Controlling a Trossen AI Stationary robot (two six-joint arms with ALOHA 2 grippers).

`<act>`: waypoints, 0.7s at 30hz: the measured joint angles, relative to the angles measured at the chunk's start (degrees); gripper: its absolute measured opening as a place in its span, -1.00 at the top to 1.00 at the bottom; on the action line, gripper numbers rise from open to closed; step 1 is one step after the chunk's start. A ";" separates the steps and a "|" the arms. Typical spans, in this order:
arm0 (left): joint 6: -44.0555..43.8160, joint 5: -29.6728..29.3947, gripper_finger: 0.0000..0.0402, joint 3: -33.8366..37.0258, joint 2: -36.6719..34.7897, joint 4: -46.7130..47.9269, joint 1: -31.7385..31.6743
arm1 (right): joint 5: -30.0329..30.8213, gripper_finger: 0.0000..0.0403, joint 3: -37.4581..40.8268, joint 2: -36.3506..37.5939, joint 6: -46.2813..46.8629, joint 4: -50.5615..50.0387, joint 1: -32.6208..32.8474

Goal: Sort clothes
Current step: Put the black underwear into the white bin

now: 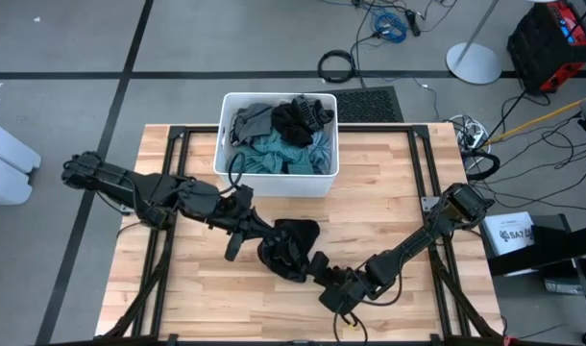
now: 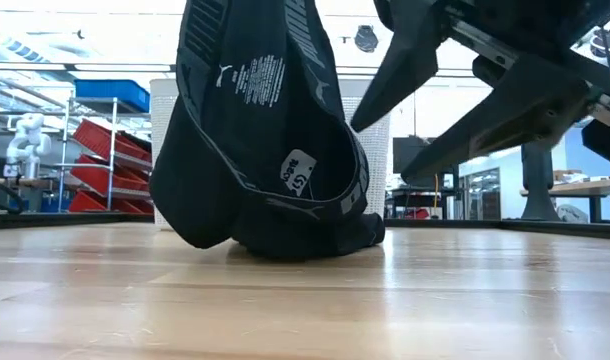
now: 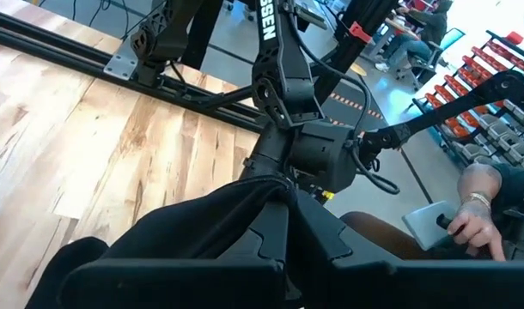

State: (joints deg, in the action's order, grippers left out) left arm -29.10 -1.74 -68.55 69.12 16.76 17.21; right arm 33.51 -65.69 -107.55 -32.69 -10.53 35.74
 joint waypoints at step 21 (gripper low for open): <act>-0.39 -0.05 0.95 0.02 0.47 1.93 0.04 | 7.09 -0.61 0.00 -8.00 -1.48 12.85 -3.14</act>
State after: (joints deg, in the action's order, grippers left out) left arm -29.50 -1.79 -68.53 69.60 18.69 17.25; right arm 40.60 -65.69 -115.55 -34.17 2.32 32.60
